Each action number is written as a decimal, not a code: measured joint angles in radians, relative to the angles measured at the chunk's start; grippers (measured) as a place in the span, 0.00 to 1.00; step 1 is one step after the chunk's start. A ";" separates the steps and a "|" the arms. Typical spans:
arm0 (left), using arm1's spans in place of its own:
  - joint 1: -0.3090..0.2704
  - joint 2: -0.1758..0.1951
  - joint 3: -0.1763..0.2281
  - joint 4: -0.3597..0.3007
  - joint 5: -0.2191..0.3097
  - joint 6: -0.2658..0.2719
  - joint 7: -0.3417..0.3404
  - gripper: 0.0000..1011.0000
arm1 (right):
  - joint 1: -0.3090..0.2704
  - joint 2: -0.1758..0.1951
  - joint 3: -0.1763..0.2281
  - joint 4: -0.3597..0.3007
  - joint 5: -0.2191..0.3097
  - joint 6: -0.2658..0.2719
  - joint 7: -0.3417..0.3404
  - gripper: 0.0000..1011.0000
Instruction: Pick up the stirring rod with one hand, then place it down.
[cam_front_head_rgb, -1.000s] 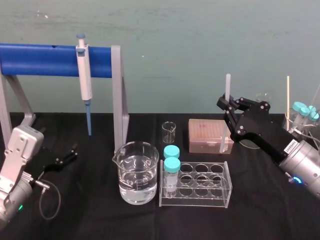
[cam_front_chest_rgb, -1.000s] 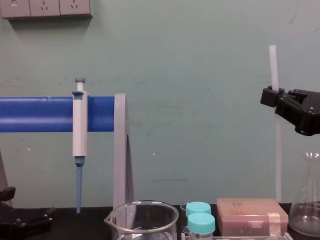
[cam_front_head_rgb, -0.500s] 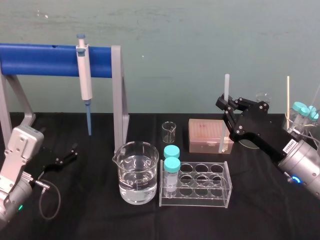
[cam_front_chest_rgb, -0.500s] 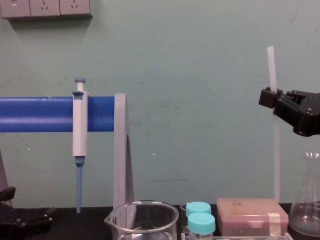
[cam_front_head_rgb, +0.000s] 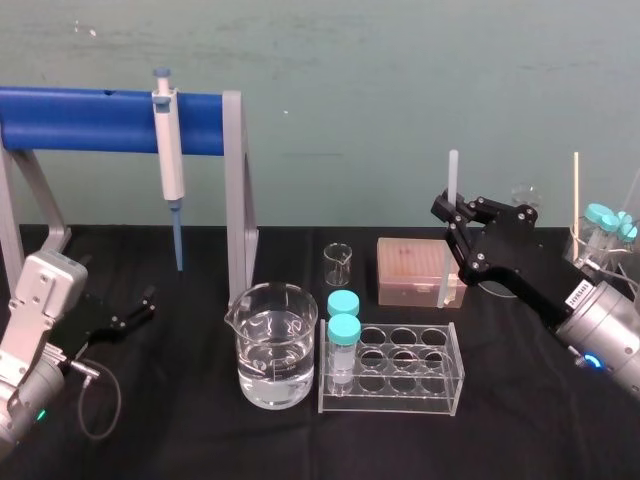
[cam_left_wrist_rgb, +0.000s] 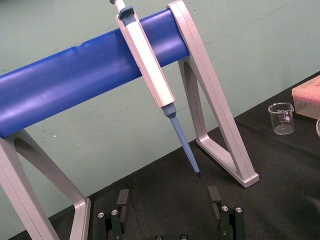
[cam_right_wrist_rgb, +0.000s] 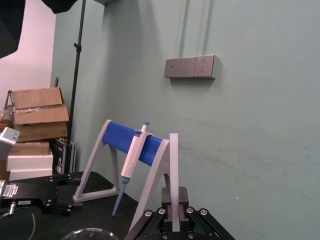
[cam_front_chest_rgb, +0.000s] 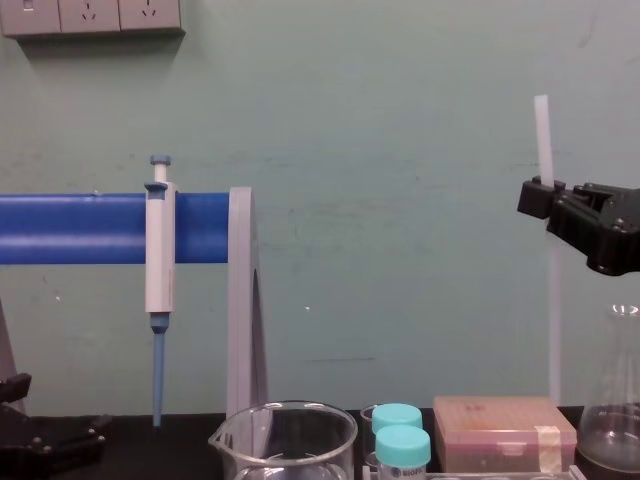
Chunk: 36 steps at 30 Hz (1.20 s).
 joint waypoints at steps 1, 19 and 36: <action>0.000 0.000 0.000 0.000 0.000 0.000 0.000 0.99 | 0.000 0.000 -0.001 0.000 0.000 0.000 0.000 0.07; 0.000 0.000 0.000 0.000 0.000 0.000 0.000 0.99 | -0.014 0.007 0.001 -0.013 0.003 0.002 0.001 0.07; 0.000 0.000 0.000 0.000 0.000 0.000 0.000 0.99 | -0.047 0.026 -0.013 -0.016 0.020 0.028 0.019 0.07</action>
